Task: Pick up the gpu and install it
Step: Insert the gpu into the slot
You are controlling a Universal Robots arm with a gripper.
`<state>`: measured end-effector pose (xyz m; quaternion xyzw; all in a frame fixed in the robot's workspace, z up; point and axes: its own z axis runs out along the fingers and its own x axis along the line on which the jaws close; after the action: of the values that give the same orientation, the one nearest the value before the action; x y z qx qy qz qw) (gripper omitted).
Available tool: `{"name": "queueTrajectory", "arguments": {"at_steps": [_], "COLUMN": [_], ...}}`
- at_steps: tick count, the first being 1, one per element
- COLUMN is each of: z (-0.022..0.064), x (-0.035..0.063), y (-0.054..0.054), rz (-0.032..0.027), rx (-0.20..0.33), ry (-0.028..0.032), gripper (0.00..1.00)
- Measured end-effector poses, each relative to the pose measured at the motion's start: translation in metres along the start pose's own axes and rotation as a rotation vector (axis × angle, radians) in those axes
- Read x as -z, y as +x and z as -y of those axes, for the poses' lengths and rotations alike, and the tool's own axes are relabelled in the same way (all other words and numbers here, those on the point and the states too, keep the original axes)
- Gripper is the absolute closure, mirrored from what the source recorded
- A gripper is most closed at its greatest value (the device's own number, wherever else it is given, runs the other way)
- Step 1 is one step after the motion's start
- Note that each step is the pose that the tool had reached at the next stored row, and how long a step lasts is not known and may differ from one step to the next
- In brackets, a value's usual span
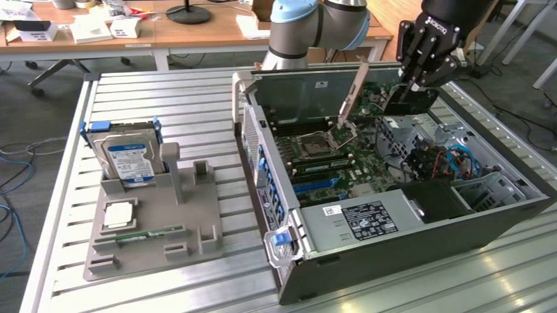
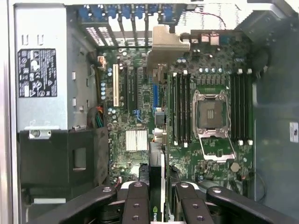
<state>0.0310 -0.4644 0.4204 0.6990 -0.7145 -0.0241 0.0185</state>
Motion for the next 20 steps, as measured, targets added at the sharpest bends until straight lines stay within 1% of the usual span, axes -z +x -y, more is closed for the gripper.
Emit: {"name": "queueTrajectory", "arguments": {"at_steps": [2,6,7,8,12,13,14,16,18,20], "z": [0.0000,0.0000,-0.0002,-0.0004,-0.0021,-0.0027,-0.0033,-0.0045,-0.0054,-0.0062], "x": [0.0001,0.0000,-0.0001,-0.0002,-0.0010,-0.0012,-0.0014,-0.0021,-0.0028,-0.0040], "y": [0.0000,0.0000,0.0000,-0.0001,-0.0002,-0.0002,-0.0002,-0.0002,-0.0002,-0.0003], "rz": [-0.0013,-0.0013,-0.0014,-0.0013,-0.0010,-0.0010,-0.0009,-0.0006,-0.0009,-0.0010], "rx": [0.021,0.022,0.021,0.022,0.023,0.023,0.023,0.023,0.023,0.023], "ry": [-0.0002,0.0000,0.0018,0.0062,0.0303,0.0351,0.0384,0.0426,0.0442,0.0444], "gripper": [0.74,0.74,0.74,0.74,0.74,0.74,0.74,0.74,0.74,0.74]}}
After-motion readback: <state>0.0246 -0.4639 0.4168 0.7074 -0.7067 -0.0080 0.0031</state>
